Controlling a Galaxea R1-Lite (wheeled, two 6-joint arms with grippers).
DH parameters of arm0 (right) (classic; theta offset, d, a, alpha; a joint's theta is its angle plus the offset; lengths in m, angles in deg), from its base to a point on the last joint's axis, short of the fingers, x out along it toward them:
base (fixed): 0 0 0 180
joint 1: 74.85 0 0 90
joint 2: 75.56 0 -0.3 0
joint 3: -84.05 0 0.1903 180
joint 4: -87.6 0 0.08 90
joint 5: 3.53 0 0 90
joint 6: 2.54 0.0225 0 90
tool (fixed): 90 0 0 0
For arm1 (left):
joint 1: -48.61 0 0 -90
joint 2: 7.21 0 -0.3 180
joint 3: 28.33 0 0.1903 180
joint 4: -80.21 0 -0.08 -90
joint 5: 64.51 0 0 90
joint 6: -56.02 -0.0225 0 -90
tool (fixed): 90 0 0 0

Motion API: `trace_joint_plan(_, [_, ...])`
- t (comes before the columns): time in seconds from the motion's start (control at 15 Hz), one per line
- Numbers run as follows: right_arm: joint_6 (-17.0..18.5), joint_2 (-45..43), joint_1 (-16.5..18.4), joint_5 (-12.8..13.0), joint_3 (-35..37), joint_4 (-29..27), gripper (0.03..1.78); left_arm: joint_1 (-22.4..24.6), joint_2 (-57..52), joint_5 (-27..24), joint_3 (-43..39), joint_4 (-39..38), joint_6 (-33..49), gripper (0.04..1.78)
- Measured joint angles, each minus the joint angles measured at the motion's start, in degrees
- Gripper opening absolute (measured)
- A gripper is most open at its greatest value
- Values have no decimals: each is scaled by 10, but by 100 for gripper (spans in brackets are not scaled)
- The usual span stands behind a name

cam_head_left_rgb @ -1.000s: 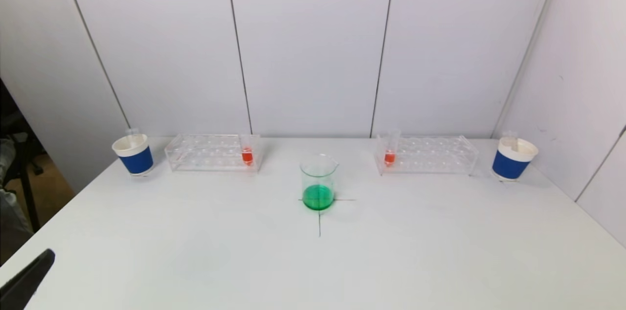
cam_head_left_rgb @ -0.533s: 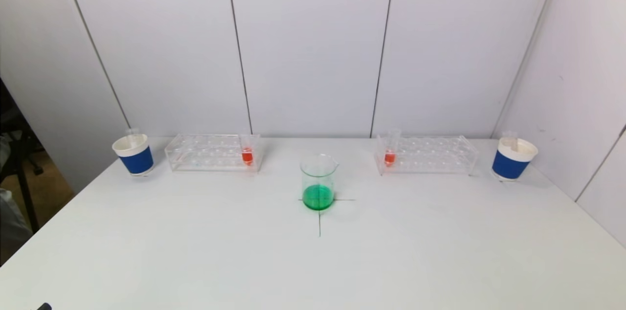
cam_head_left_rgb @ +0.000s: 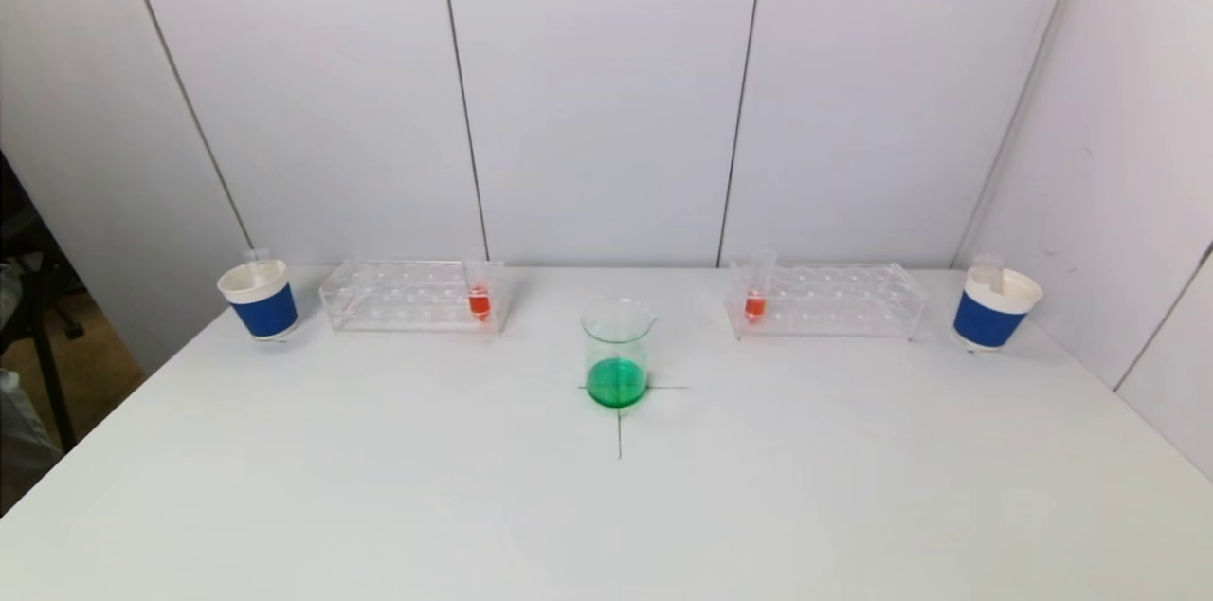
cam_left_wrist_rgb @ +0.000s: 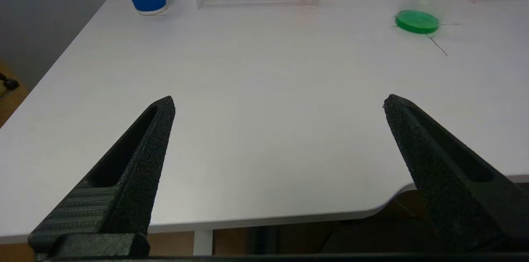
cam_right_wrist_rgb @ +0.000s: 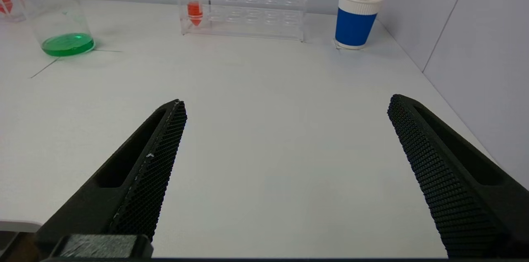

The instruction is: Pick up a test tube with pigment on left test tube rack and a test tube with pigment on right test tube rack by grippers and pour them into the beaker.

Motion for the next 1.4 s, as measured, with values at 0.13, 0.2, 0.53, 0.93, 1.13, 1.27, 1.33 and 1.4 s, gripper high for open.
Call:
trace_joint_plan(0.13, [0,0,0,0,0,0,177,-1,-13,26,-26,-1,-20,176])
trace_joint_plan(0.2, [0,0,0,0,0,0,177,-1,-17,40,-42,-11,-30,176])
trace_joint_plan(0.53, [0,0,0,0,0,0,177,-2,-21,50,-96,-121,-35,176])
trace_joint_plan(0.93, [0,0,0,0,0,0,177,-2,-21,50,-105,-132,-20,176])
trace_joint_plan(1.13, [0,0,0,0,0,0,177,-2,-21,50,-105,-132,-20,176])
trace_joint_plan(1.27, [0,0,0,0,0,0,177,-2,-21,50,-105,-132,-20,176])
trace_joint_plan(1.33, [0,0,0,0,0,0,177,-2,-21,50,-105,-132,-20,176])
trace_joint_plan(1.4, [0,0,0,0,0,0,177,-2,-21,50,-105,-132,-20,176])
